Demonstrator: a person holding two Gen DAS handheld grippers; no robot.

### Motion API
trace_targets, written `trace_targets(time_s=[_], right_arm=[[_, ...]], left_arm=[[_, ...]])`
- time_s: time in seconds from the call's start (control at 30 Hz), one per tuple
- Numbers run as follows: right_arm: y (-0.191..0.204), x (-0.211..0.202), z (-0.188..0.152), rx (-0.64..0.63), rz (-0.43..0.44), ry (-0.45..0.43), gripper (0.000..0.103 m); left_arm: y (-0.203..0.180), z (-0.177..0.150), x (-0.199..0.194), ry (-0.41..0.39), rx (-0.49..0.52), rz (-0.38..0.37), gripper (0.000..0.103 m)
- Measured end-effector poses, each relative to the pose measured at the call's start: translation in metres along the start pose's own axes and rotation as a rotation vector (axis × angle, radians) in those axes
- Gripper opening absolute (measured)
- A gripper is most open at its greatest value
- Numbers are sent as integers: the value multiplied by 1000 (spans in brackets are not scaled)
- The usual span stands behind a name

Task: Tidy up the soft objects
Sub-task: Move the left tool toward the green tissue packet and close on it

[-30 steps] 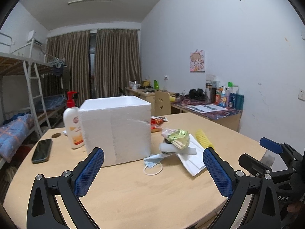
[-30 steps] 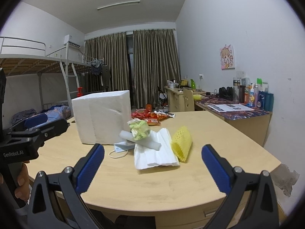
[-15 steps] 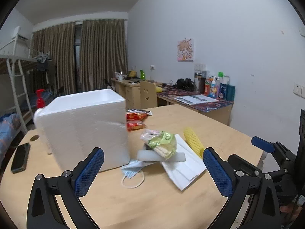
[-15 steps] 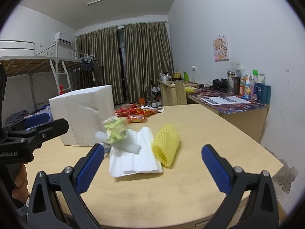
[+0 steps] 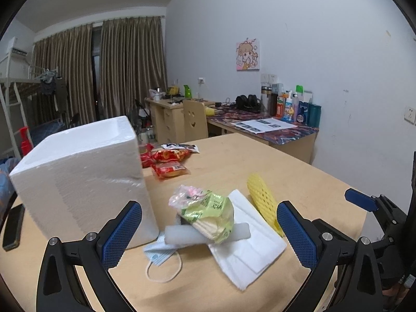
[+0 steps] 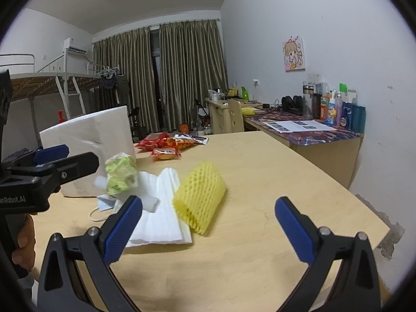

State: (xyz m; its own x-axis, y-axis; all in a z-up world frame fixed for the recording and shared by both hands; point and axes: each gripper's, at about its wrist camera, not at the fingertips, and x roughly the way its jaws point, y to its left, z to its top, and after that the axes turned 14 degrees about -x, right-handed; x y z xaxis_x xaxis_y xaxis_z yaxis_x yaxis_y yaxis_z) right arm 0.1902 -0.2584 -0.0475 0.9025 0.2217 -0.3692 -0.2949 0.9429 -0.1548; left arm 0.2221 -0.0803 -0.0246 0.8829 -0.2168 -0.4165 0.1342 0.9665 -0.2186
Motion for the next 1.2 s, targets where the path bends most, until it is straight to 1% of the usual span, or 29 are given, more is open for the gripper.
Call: trace_targets(time_s=[0.1,0.23,0.3,0.43,0.57,0.77,0.9,0.97,1.07,1.17,1.2], right_arm=[[-3,5,3,-17,-1,18,103],[-6,13,6,-35,-2,37,103],[-7,17,8,-40,4,44,103],[-11,25,9,-43,16,54,103],[-14,32,9,-54,28,70,103],[-18,41,11,-73,51,97,103],[-17,43,13,-90,68,98,103],[-17,45,14,-97,76,101,103],[-18,49,15,-103,81,109,103],[-20,53,14,-101,86,113,103],[-21,54,14,-100,86,115,103]], left_arm=[[-2,3,13,8,-7,-3,103],[-1,6,35,61,-52,-7,103],[-1,8,46,81,-63,14,103],[1,9,58,97,-68,52,103],[3,6,70,119,-83,72,103],[11,6,76,122,-104,117,103],[19,0,80,152,-127,125,102],[23,-1,84,173,-142,122,99],[27,-1,85,178,-163,124,92],[30,-3,88,196,-180,122,81],[30,-5,91,216,-177,121,75]])
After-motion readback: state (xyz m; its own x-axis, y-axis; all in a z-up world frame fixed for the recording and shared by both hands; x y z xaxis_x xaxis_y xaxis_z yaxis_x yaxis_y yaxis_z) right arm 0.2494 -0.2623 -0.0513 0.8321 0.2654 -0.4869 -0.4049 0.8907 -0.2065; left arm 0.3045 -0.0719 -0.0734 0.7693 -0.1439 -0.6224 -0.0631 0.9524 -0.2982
